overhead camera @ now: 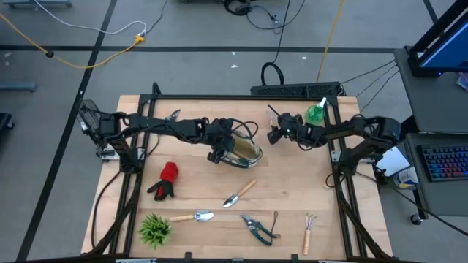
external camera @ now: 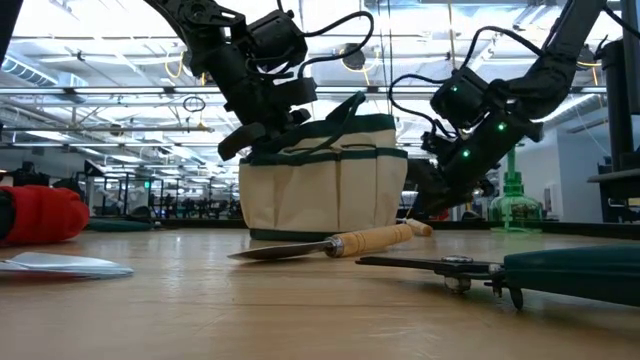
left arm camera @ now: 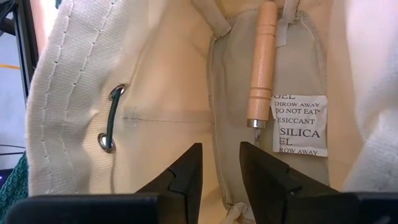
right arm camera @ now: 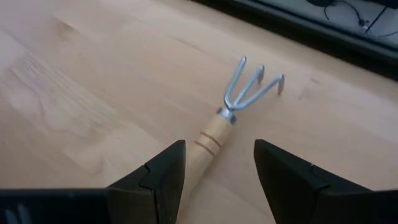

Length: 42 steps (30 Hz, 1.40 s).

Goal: Pick & Place Garden tools in Gardening bag
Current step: Put the top brown hand rake into the gardening bag

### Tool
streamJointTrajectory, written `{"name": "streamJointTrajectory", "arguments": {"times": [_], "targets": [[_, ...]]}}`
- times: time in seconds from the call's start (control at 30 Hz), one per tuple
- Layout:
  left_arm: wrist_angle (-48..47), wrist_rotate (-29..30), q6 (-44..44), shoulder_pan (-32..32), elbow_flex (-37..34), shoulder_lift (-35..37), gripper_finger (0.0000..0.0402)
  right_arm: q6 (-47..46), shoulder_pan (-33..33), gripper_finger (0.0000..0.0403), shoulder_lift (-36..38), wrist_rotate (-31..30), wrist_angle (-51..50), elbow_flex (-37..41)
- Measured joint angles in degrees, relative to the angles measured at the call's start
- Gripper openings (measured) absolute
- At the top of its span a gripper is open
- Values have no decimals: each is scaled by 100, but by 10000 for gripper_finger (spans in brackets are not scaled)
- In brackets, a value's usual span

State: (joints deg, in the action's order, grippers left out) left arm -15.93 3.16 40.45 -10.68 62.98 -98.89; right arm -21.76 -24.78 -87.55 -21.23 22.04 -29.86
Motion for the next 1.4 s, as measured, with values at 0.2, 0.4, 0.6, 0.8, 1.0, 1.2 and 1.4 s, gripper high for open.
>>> {"name": "streamJointTrajectory", "arguments": {"times": [0.2, 0.4, 0.6, 0.8, 1.0, 1.2, 1.4], "targets": [[119, -6, 16, 0, 0, 0, 113, 43, 6, 183, -113, 18, 324, 93], [275, -9, 29, 4, 0, 0, 113, 252, 11, 183, -281, 119, 798, 89], [267, -10, 31, 11, 0, 0, 113, 157, 11, 183, -848, 186, 1191, 92], [258, -9, 28, 20, 0, 0, 113, 191, 17, 183, -1350, 148, 1735, 89], [253, -9, -11, 20, 0, 0, 113, 423, 16, 168, -1442, 13, 1650, 86], [254, -7, -13, 33, 0, 0, 113, 446, 13, 113, -1445, 21, 1592, 82], [254, -4, -26, 175, 0, 0, 113, 444, 13, 61, -1445, 28, 1570, 82]]}}
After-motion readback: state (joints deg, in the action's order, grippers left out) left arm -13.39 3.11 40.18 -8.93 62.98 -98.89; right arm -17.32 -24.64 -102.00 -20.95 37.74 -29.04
